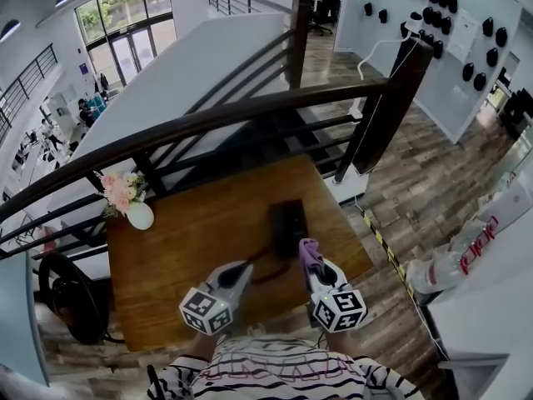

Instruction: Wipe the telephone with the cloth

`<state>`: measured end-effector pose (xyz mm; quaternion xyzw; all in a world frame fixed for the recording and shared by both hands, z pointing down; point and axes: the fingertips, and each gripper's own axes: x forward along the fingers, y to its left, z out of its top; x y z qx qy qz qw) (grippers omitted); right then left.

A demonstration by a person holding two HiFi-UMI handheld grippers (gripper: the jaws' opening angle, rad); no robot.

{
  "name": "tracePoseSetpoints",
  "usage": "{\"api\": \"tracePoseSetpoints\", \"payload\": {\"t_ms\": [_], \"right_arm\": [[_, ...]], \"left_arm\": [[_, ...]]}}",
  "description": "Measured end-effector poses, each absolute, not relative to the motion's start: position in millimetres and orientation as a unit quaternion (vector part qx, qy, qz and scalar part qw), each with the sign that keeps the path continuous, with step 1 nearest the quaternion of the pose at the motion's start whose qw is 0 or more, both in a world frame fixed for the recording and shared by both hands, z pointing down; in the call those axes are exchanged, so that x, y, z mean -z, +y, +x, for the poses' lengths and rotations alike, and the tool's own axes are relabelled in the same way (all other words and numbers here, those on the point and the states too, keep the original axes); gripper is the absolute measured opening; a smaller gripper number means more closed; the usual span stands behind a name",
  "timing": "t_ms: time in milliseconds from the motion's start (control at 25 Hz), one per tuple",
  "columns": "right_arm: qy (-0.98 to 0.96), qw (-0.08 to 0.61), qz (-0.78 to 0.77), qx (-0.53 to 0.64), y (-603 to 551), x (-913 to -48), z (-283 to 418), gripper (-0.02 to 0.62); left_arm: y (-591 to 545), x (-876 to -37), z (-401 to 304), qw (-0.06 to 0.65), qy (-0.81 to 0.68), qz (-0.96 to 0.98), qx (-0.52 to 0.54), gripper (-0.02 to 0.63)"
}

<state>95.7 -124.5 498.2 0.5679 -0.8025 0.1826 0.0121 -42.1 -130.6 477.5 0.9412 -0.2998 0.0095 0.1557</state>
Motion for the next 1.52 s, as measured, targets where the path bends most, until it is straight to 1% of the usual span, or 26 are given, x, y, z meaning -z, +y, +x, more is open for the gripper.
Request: {"api": "tracePoseSetpoints", "payload": {"t_ms": [240,560,880,1200,1520], "right_arm": [[-0.792,0.017,0.586,-0.169,-151.1,-503.1,84.9,0.049],[-0.789,0.029,0.592,-0.162,-197.5,-519.9,99.5,0.049],[-0.805,0.065,0.564,-0.173,-240.4,-555.3,101.4,0.049],[-0.82,0.112,0.537,-0.163,-286.6,-593.4,85.9,0.049],[-0.831,0.157,0.512,-0.147,-332.5,-626.3,50.1,0.049]], "left_arm": [[-141.6,-484.6,-58.2,0.162,-0.287,0.944,-0.011,-0.002],[-160.1,-500.9,-55.3,0.177,-0.304,0.936,-0.014,-0.002],[-172.1,-509.7,-43.3,0.19,-0.343,0.92,-0.005,-0.002],[-183.6,-517.4,-48.8,0.191,-0.389,0.901,0.007,-0.002],[-185.7,-525.5,-65.7,0.201,-0.433,0.879,0.015,-0.002]]}}
